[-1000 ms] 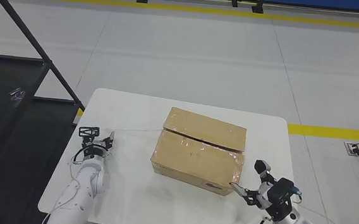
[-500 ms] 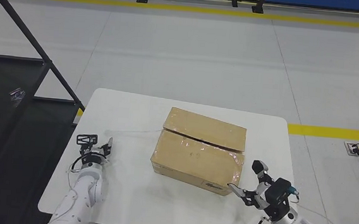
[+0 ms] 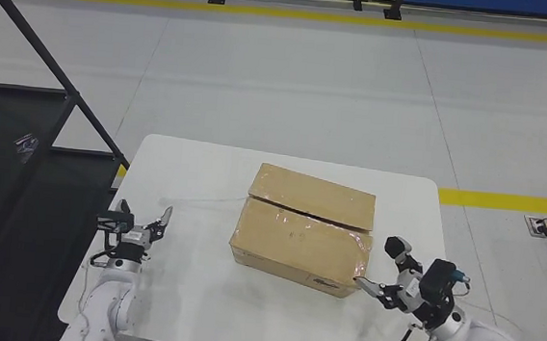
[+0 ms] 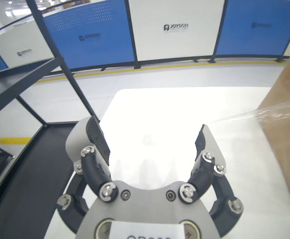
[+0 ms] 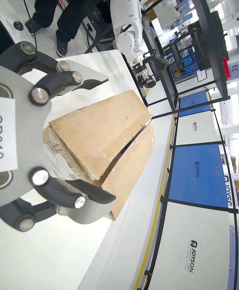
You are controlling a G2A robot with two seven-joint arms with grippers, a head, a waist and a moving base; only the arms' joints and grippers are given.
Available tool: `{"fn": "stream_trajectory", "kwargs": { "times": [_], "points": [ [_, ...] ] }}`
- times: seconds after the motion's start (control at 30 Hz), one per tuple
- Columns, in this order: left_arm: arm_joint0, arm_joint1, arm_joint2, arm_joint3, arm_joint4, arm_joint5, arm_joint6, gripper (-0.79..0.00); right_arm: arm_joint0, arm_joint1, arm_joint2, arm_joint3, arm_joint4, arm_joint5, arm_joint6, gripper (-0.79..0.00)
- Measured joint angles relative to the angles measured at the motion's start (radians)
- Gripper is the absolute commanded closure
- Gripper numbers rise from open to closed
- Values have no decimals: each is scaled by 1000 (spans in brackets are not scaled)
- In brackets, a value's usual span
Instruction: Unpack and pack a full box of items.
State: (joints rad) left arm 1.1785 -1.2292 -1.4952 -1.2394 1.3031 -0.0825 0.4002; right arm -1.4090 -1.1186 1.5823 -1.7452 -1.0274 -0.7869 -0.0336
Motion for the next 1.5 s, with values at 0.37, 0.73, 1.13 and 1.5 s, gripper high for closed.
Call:
{"fn": "stream_trajectory", "kwargs": {
  "times": [0.37,0.73,1.13,1.5],
  "points": [
    [89,20,-62,-214,-96,-267,-109,-785,46,6,9,38,195,-62,69,-785],
    [100,17,-27,-253,-130,-315,-135,-785,74,7,-30,97,338,10,186,-785],
    [68,24,-57,-267,-482,-506,-366,-785,191,33,-69,310,1043,14,664,-785],
    [67,32,-55,-297,-544,-529,-455,-785,299,40,-142,430,1292,44,910,-785]
  ]
}}
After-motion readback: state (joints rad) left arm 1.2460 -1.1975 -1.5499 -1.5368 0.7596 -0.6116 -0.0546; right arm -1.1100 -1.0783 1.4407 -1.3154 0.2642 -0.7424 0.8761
